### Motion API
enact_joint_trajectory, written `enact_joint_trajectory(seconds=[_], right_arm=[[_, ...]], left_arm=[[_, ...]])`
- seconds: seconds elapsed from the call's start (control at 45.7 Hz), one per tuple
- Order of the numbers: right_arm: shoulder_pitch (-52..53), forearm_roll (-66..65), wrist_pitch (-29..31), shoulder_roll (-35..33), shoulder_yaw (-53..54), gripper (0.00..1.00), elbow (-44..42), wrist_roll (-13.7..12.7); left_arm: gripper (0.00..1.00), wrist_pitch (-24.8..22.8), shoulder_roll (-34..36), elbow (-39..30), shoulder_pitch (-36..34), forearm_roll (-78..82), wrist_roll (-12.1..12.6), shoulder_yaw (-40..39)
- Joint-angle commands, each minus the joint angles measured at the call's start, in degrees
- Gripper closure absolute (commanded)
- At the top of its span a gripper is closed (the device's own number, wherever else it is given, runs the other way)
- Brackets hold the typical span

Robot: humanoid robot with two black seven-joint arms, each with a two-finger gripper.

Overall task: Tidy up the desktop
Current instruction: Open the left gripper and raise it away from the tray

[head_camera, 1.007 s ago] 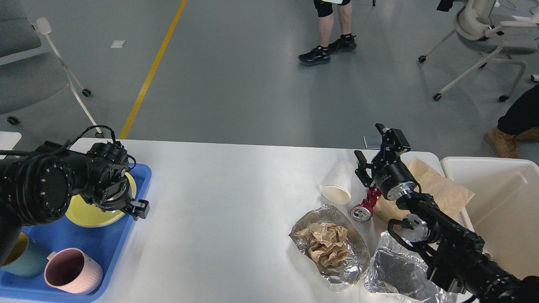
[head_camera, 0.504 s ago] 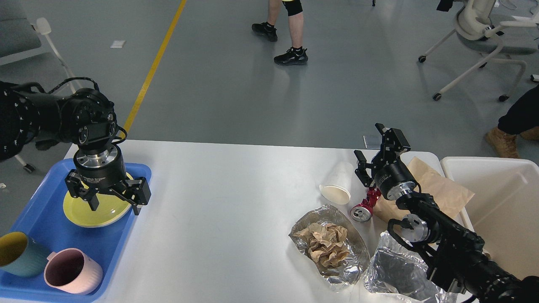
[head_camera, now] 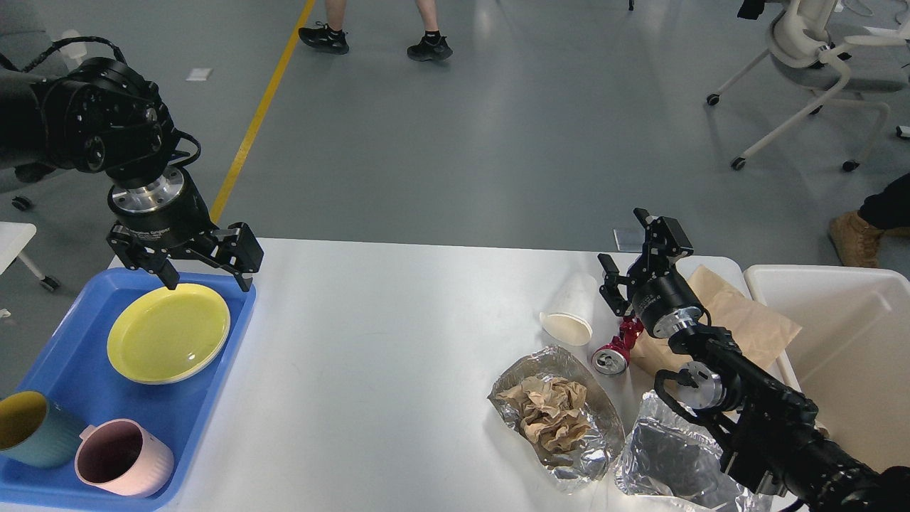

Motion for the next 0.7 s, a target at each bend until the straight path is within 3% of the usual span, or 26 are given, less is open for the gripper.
enact_joint_trajectory(seconds=[0.0, 0.438, 0.679], right_arm=[[0.0, 0.0, 0.0, 0.0, 0.01, 0.0, -0.05, -0.02], [0.0, 0.0, 0.0, 0.0, 0.01, 0.0, -0.05, 0.06], [0.0, 0.0, 0.0, 0.0, 0.01, 0.0, 0.03, -0.02]], left_arm=[[0.05, 0.01, 0.48, 0.57, -0.93, 0.16, 0.63, 0.63], [0.05, 0.01, 0.74, 6.45, -2.6, -0.01, 0.45, 3.27], [0.05, 0.01, 7.32, 12.7, -1.81, -8.08, 0.19, -3.93]])
